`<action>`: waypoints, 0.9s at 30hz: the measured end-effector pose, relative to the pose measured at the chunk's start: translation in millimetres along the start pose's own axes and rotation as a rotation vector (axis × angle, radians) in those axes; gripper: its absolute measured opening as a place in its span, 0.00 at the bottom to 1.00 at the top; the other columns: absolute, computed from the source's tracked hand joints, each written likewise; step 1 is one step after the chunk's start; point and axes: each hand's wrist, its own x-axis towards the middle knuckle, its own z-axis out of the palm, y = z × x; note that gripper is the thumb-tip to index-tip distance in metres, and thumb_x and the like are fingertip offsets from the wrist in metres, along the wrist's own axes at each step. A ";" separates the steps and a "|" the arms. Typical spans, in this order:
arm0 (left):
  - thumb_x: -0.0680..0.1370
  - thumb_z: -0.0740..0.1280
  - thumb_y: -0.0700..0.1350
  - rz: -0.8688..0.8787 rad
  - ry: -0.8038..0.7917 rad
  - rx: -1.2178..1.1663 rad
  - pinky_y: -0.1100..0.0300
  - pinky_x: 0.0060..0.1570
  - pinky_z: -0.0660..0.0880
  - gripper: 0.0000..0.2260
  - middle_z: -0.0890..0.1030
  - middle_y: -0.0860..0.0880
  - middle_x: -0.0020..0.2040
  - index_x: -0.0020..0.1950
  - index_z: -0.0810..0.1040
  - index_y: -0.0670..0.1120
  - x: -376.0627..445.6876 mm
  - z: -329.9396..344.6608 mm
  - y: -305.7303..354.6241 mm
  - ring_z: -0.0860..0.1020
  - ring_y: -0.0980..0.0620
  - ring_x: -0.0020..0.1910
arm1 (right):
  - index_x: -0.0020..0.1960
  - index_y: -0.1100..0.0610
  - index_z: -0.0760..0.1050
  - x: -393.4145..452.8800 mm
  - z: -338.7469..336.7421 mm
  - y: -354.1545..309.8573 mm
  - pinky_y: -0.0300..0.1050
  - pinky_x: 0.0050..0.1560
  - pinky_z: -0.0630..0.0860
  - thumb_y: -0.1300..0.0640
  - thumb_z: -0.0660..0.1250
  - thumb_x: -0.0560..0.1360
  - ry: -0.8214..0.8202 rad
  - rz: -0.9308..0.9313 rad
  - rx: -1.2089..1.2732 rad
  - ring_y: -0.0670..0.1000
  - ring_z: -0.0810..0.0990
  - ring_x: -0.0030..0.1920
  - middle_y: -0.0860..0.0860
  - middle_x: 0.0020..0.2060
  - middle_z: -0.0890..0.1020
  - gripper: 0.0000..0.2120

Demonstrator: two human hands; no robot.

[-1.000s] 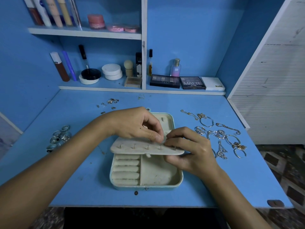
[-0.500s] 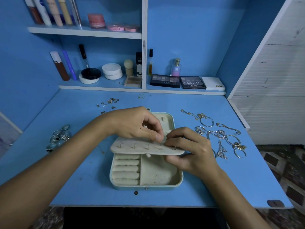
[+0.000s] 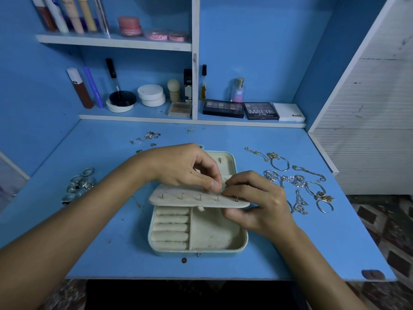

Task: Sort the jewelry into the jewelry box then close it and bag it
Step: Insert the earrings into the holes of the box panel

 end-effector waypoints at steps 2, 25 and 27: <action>0.76 0.73 0.44 0.000 -0.003 0.004 0.74 0.43 0.70 0.03 0.84 0.60 0.42 0.47 0.84 0.52 -0.1 -0.2 0.4 0.79 0.66 0.40 | 0.41 0.59 0.85 0.0 0.0 -0.2 0.43 0.38 0.78 0.62 0.78 0.67 0.003 -0.001 -0.007 0.50 0.82 0.39 0.54 0.42 0.83 0.05; 0.77 0.73 0.43 -0.070 -0.037 0.051 0.74 0.42 0.69 0.02 0.83 0.60 0.40 0.46 0.84 0.50 -0.3 -5.0 6.6 0.77 0.66 0.37 | 0.40 0.60 0.85 -0.7 1.0 -0.3 0.44 0.38 0.79 0.65 0.79 0.64 0.018 0.012 -0.011 0.49 0.82 0.40 0.54 0.42 0.83 0.07; 0.76 0.73 0.42 -0.075 -0.029 0.067 0.75 0.40 0.68 0.02 0.82 0.61 0.39 0.45 0.84 0.50 0.5 -3.6 8.6 0.76 0.67 0.35 | 0.40 0.59 0.85 -0.3 1.0 -0.6 0.44 0.38 0.78 0.65 0.79 0.64 0.017 0.011 -0.013 0.49 0.82 0.39 0.54 0.42 0.83 0.07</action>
